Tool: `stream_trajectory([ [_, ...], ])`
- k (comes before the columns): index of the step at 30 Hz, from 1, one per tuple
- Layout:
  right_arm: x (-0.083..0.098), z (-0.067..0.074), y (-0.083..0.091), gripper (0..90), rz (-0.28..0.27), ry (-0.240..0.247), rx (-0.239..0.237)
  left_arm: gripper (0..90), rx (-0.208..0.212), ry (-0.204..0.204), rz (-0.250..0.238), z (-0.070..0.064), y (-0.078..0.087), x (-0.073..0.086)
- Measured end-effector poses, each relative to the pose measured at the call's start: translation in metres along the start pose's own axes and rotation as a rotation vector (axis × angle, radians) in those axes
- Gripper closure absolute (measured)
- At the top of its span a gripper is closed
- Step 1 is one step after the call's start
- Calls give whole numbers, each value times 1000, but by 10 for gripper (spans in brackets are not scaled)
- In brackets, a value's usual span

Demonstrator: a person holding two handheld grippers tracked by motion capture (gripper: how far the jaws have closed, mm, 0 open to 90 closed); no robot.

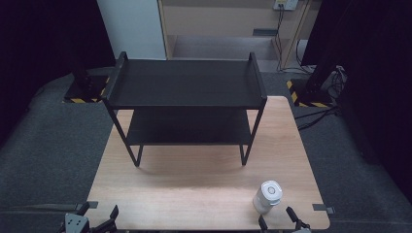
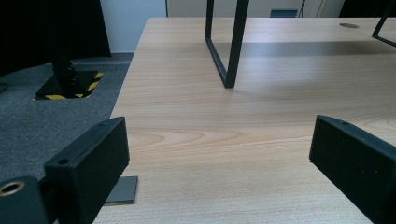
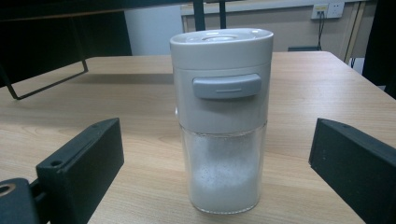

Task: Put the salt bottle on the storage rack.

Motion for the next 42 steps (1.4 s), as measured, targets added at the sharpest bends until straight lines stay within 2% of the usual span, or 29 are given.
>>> stream_trajectory([
  [18, 6, 3, 12, 33, -10, 8, 21, 35, 12, -9, 5, -2, -1, -1],
  [26, 11, 9, 13, 35, -18, 18, 54, 35, 19, -10, 4, -4, 0, 0],
  [32, 13, 13, 7, 34, -11, 20, 65, 35, 21, -9, 5, -4, 0, 1],
  [42, 15, 25, -21, 42, 11, 41, 94, 36, 15, -3, 5, -1, 0, 2],
])
Point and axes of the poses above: each handheld gripper's, and its own axes: y roughly backward along the jaws, x roughly out of its underside, z roughly to its left, the point moved 4 cm from there along -y, roughly forward along the jaws, and after that the axes turned 15 degrees about x, right-handed, at the moved point
